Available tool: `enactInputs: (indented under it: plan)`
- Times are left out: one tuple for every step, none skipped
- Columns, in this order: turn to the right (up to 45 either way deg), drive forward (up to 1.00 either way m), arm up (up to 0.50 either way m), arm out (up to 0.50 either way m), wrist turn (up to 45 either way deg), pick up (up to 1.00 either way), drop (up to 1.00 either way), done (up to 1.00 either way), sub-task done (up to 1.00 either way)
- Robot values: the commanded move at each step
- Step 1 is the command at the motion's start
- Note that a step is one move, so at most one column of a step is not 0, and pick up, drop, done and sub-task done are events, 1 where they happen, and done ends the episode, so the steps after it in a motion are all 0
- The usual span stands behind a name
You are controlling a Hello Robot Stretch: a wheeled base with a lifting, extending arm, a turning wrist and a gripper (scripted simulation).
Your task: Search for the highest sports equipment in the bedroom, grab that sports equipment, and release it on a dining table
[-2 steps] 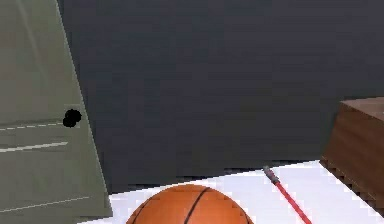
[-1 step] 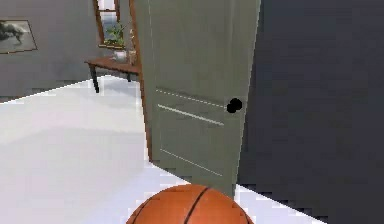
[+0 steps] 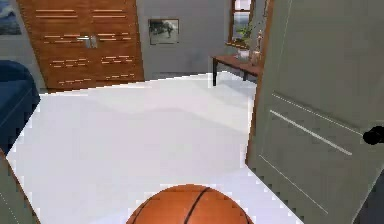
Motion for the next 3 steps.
enactInputs:
  plan:
    - [0.0, 1.00, 0.00, 0.00, 0.0, 0.00, 0.00, 0.00, 0.00]
    - [0.0, 0.65, 0.00, 0.00, 0.0, 0.00, 0.00, 0.00, 0.00]
    - [6.0, 0.00, 0.00, 0.00, 0.0, 0.00, 0.00, 0.00, 0.00]
